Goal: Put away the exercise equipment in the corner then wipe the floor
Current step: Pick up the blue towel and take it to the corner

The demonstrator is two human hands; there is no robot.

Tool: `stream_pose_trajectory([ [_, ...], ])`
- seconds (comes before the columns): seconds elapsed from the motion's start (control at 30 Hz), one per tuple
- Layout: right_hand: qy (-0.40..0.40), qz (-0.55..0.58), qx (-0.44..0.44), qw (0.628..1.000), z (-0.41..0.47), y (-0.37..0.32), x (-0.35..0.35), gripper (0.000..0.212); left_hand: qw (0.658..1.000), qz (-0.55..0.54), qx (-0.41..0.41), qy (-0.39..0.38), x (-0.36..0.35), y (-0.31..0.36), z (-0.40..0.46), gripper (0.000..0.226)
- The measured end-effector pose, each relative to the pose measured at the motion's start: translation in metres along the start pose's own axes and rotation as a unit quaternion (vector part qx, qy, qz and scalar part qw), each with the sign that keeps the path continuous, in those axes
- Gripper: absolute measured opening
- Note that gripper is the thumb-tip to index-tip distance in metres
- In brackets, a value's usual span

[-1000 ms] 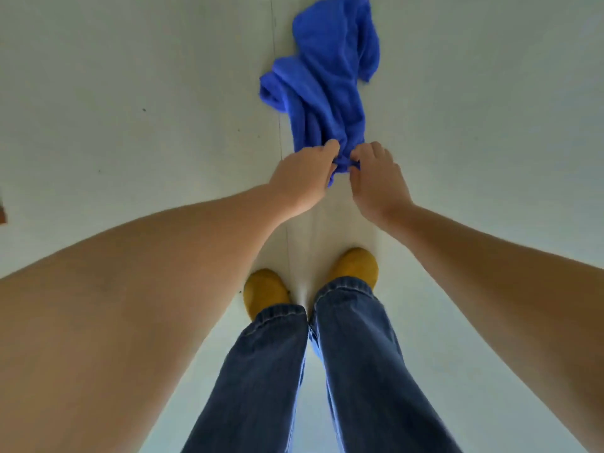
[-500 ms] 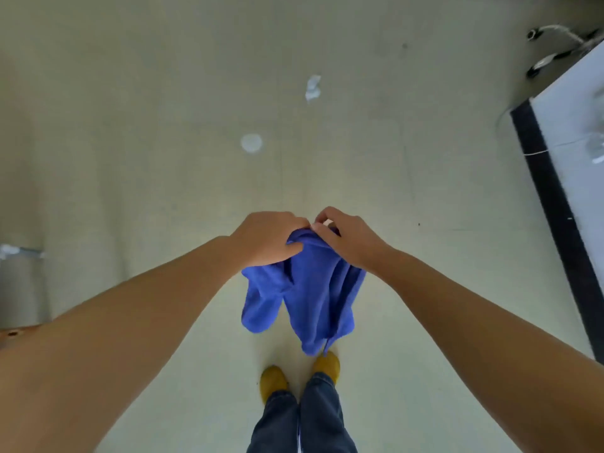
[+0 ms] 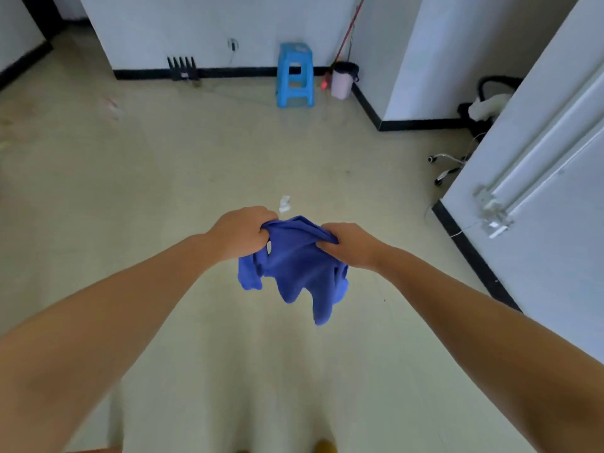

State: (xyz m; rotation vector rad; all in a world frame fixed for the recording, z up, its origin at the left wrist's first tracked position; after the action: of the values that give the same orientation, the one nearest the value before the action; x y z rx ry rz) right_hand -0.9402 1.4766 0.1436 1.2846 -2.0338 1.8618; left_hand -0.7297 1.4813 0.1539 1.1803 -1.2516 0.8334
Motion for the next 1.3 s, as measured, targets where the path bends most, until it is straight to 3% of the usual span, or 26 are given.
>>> stream_pose_trajectory([
  [0.17,0.097,-0.007,-0.004,0.995,-0.02,-0.036,0.007,0.025,0.996,-0.055,-0.068,0.028,0.025,0.028,0.012,0.028],
  [0.3,0.169,-0.06,-0.061,0.982,-0.067,-0.048,0.005,0.026,0.983,-0.052,-0.174,-0.016,0.035,0.071,0.01,0.033],
  [0.47,0.28,-0.067,-0.175,0.942,-0.18,-0.033,-0.002,0.031,0.94,-0.14,-0.29,-0.115,0.018,0.158,-0.029,0.019],
  [0.63,0.383,-0.035,-0.293,0.875,-0.334,-0.008,-0.028,0.033,0.861,-0.128,-0.45,-0.201,-0.013,0.274,-0.116,0.012],
  [0.83,0.453,-0.004,-0.401,0.796,-0.525,0.012,-0.105,0.035,0.776,-0.038,-0.593,-0.211,-0.059,0.407,-0.254,0.02],
  [0.97,0.484,0.02,-0.457,0.746,-0.668,0.015,-0.172,0.039,0.714,0.027,-0.672,-0.194,-0.096,0.491,-0.365,0.029],
  [1.13,0.518,0.018,-0.511,0.685,-0.832,-0.004,-0.262,0.034,0.604,0.105,-0.779,-0.131,-0.133,0.578,-0.53,0.031],
  [1.3,0.542,0.014,-0.565,0.622,-0.954,-0.016,-0.323,0.028,0.549,0.114,-0.822,-0.098,-0.143,0.639,-0.663,0.028],
])
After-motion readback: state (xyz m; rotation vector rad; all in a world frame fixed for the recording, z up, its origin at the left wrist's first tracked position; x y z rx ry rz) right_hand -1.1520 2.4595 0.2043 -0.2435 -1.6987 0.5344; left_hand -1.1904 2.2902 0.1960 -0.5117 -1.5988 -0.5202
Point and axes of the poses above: each hand's wrist, its own z-axis towards the middle knuckle, its own x-axis out of the back of the hand, y = z × x, the point moved 2 cm from there along z, towards the middle knuckle, and after that the axes turned 12 degrees about z, right-handed, at the moved point
